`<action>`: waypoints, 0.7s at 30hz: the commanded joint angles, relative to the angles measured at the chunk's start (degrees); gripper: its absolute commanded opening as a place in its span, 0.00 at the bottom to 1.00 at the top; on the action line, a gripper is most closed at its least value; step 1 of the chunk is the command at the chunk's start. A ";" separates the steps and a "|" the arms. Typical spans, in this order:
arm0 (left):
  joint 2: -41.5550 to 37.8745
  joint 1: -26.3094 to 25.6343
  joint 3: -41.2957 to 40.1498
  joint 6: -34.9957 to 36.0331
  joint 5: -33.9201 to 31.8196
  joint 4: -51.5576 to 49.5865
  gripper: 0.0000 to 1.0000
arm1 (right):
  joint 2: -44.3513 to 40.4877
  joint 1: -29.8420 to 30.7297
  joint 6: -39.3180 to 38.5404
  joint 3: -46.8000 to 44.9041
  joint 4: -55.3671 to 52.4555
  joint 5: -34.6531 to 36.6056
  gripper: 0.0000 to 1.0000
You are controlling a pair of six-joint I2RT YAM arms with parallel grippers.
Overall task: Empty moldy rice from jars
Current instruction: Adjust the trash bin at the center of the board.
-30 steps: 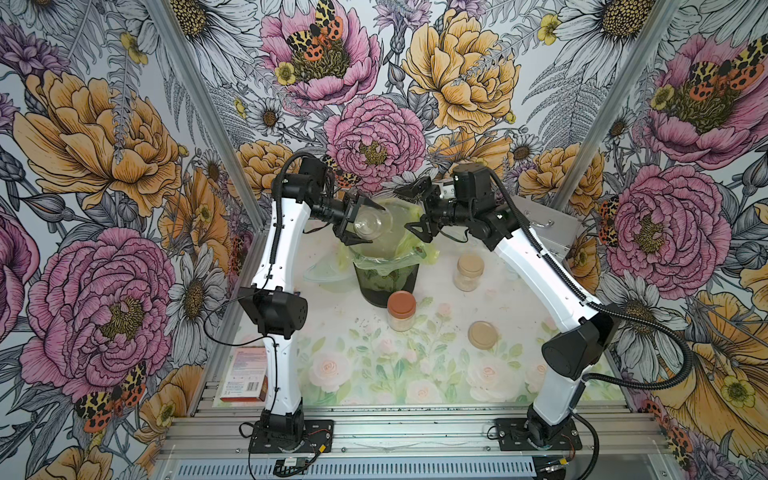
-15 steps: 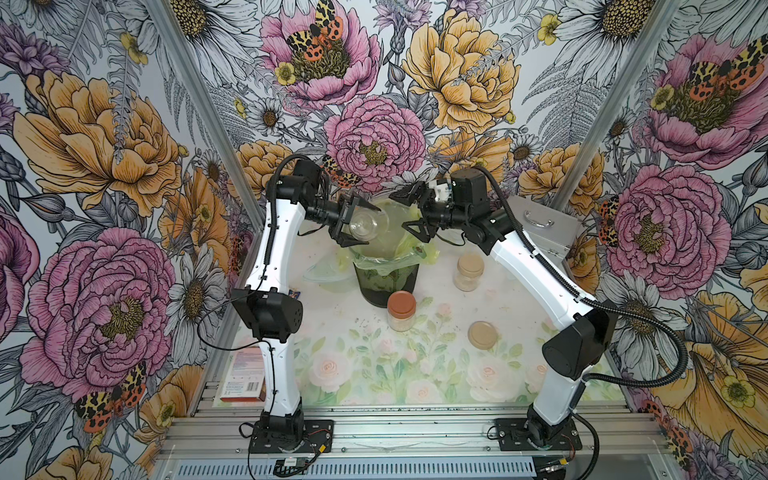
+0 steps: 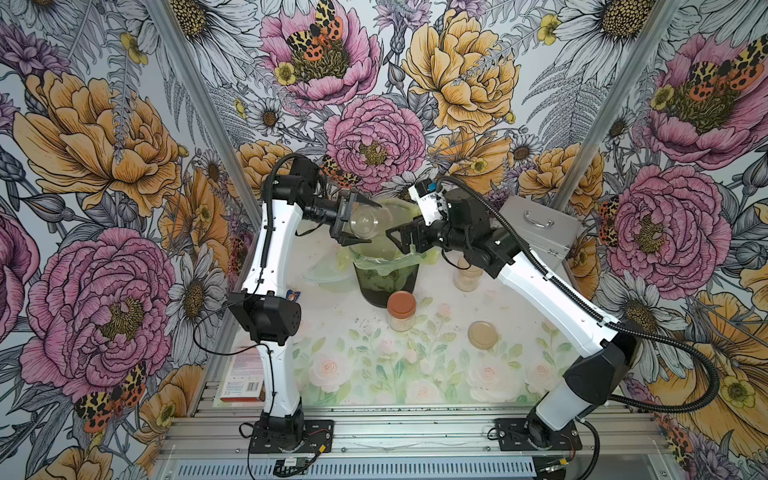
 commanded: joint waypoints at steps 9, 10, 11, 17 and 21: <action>-0.41 0.96 3.64 -2.51 6.28 1.52 0.00 | -4.74 1.83 -27.46 -15.52 26.56 11.85 1.00; -0.67 0.94 2.89 -2.34 6.28 1.52 0.00 | -5.17 2.15 -28.80 -16.72 28.82 11.94 1.00; -0.87 0.94 2.32 -2.05 6.32 1.52 0.00 | -5.59 2.56 -30.62 -17.87 30.81 11.95 1.00; -0.37 0.98 2.59 -1.97 6.39 1.52 0.00 | -6.73 5.04 -44.05 -25.67 45.12 11.53 1.00; 0.29 0.83 3.98 -2.54 6.57 1.53 0.00 | -5.49 5.15 -49.35 -26.80 49.84 11.55 1.00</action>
